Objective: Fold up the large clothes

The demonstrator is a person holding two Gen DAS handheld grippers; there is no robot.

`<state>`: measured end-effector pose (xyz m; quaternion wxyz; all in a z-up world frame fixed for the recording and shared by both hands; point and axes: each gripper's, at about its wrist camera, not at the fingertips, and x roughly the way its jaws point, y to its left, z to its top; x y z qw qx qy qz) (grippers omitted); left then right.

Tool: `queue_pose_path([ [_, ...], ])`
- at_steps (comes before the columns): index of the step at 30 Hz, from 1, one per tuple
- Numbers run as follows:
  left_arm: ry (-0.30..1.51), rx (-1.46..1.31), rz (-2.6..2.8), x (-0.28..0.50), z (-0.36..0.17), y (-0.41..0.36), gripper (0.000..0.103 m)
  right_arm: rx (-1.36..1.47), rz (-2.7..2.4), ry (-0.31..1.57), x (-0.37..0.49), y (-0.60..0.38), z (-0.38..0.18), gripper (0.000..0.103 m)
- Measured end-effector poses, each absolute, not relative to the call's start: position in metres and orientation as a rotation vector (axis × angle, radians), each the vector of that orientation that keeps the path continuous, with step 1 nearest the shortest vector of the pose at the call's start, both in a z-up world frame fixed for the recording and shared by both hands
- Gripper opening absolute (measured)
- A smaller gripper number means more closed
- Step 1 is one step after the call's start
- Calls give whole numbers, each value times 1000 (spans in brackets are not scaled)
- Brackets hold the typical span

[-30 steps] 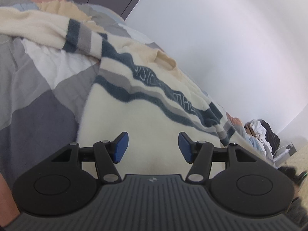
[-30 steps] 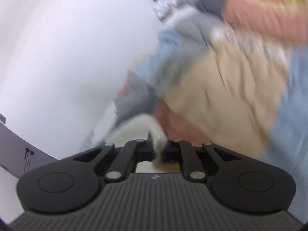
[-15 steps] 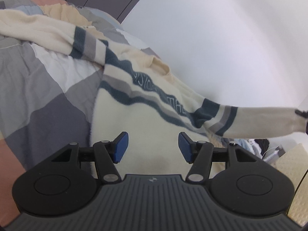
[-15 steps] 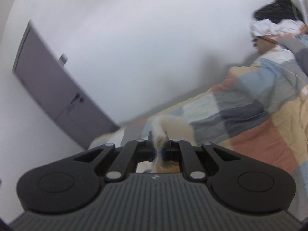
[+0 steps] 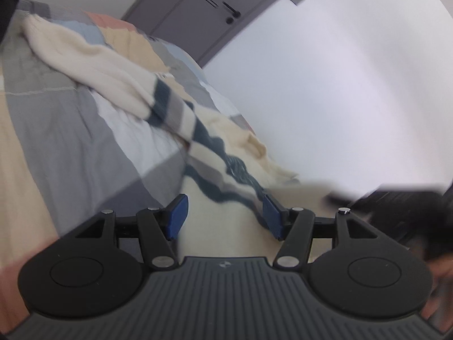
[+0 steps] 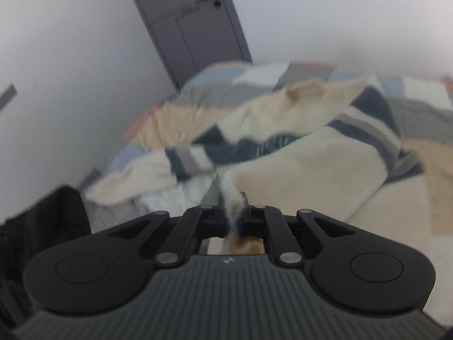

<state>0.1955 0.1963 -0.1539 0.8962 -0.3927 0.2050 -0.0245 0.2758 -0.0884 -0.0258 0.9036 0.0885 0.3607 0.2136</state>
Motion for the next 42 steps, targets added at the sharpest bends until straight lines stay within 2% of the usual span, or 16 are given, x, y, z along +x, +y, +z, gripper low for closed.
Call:
queue_pose_path([
  [5, 416, -875, -32, 198, -161, 220, 65, 236, 470, 901, 290, -59, -92, 11],
  [10, 432, -858, -61, 210, -165, 217, 65, 264, 510, 931, 288, -55, -93, 15],
  [11, 437, -851, -70, 213, -165, 215, 65, 276, 525, 930, 287, -60, -90, 19],
  [13, 443, -825, -83, 219, -165, 210, 65, 323, 562, 918, 287, -72, -86, 45],
  [14, 444, -809, -90, 222, -164, 206, 65, 349, 575, 908, 286, -81, -84, 64],
  [15, 447, -792, -97, 224, -164, 203, 65, 371, 588, 889, 287, -89, -83, 67],
  [21, 485, -654, -165, 237, -163, 170, 65, 332, 529, 797, 289, -132, -82, 67],
  [28, 510, -486, -163, 257, -159, 130, 64, 341, 454, 761, 307, -165, -103, 67],
  [31, 547, -484, -152, 266, -166, 122, 63, 317, 438, 687, 315, -169, -114, 67],
  [38, 610, -405, -93, 283, -181, 103, 55, 301, 437, 665, 333, -175, -154, 67],
  [42, 698, -394, -27, 290, -195, 99, 55, 182, 471, 599, 332, -163, -154, 67],
])
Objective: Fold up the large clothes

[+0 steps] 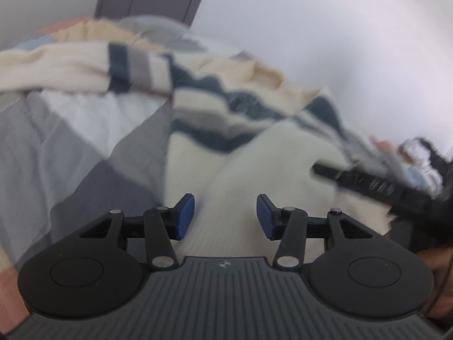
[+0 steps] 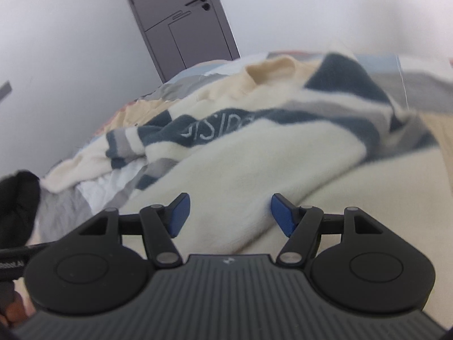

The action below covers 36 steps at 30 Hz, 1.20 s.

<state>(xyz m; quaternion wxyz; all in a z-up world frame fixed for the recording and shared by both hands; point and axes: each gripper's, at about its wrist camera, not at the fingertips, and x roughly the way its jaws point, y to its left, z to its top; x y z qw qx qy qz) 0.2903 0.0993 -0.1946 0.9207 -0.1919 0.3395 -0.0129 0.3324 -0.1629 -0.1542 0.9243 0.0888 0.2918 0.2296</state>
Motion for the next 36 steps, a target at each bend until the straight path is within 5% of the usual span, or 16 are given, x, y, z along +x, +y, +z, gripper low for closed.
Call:
queue_pose_path([
  [12, 648, -569, 107, 271, -193, 124, 55, -29, 404, 704, 336, -137, -174, 58],
  [29, 403, -1200, 618, 304, -213, 348, 65, 225, 415, 784, 341, -165, -164, 60],
  [36, 352, -1163, 619, 332, -230, 379, 63, 248, 402, 792, 356, -163, -170, 60],
])
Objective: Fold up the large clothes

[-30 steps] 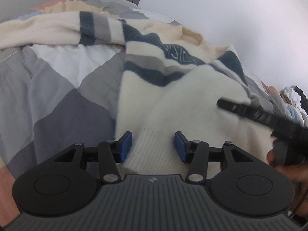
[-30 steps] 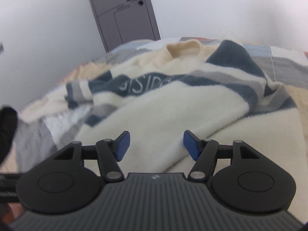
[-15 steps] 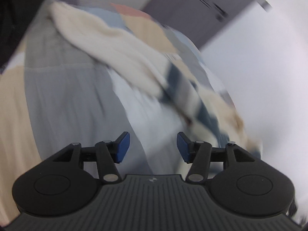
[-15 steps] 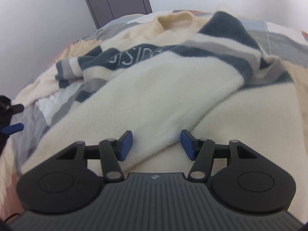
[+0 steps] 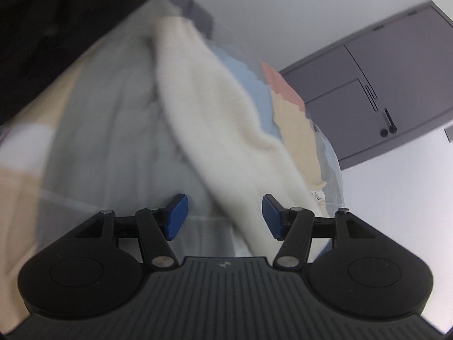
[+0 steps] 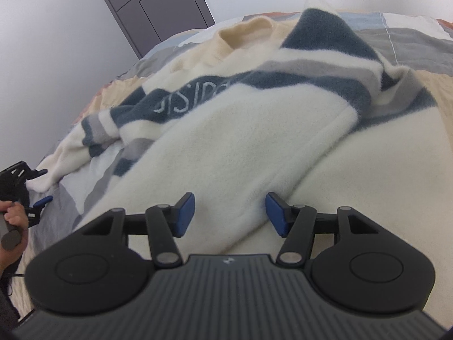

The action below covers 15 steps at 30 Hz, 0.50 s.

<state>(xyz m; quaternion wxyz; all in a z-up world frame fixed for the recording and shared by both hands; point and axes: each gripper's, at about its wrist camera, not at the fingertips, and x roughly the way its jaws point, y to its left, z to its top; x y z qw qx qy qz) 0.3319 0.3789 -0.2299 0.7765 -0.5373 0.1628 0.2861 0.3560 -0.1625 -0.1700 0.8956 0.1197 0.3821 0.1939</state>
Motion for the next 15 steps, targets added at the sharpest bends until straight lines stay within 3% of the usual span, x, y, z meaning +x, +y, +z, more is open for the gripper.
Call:
queue_pose_path([
  [4, 370, -1077, 728, 353, -228, 401, 63, 231, 406, 787, 366, -157, -172, 60],
  [6, 390, -1058, 802, 362, -230, 413, 53, 195, 421, 765, 367, -156, -176, 59],
  [10, 384, -958, 845, 376, -226, 426, 13, 100, 434, 702, 366, -149, -181, 58],
  [15, 304, -815, 778, 382, -181, 411, 9, 126, 429, 691, 373, -149, -179, 58],
])
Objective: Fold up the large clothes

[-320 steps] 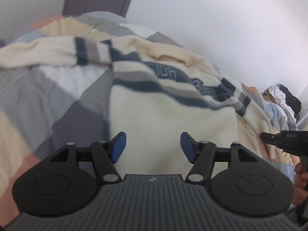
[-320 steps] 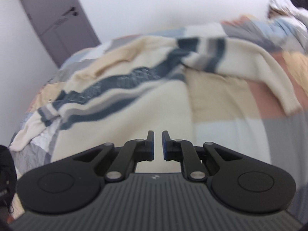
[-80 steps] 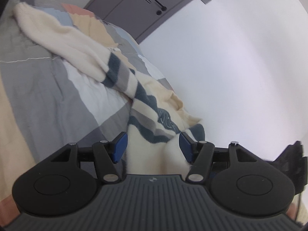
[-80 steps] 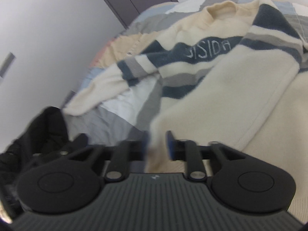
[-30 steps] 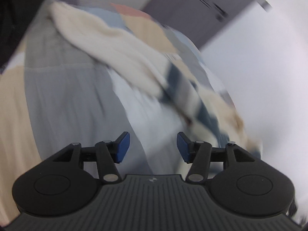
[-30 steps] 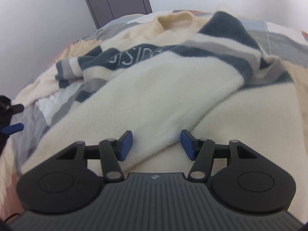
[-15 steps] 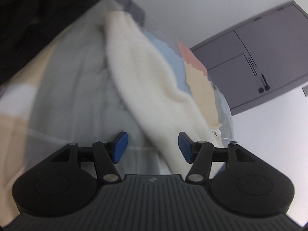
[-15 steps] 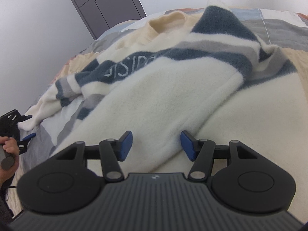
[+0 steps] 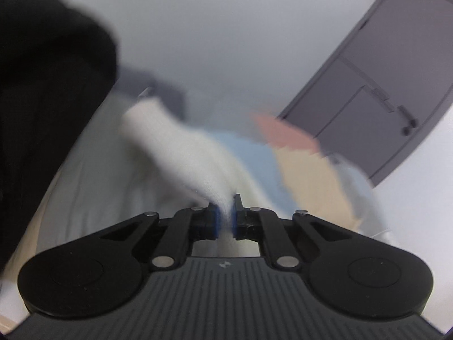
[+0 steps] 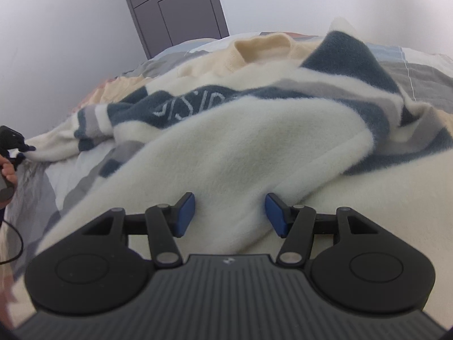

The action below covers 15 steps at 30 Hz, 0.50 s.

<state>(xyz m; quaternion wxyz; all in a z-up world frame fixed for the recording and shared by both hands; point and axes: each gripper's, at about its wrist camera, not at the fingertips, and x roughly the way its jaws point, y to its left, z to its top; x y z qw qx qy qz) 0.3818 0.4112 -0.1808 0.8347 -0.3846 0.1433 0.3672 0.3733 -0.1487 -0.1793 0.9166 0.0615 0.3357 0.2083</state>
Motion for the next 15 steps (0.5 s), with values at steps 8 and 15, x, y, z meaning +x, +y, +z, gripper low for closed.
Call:
queue_pose_path([
  [8, 250, -451, 545, 393, -60, 337, 9, 184, 432, 664, 363, -166, -168, 58],
  [15, 187, -225, 320, 402, 15, 236, 9, 178, 333, 606, 336, -197, -144, 58],
])
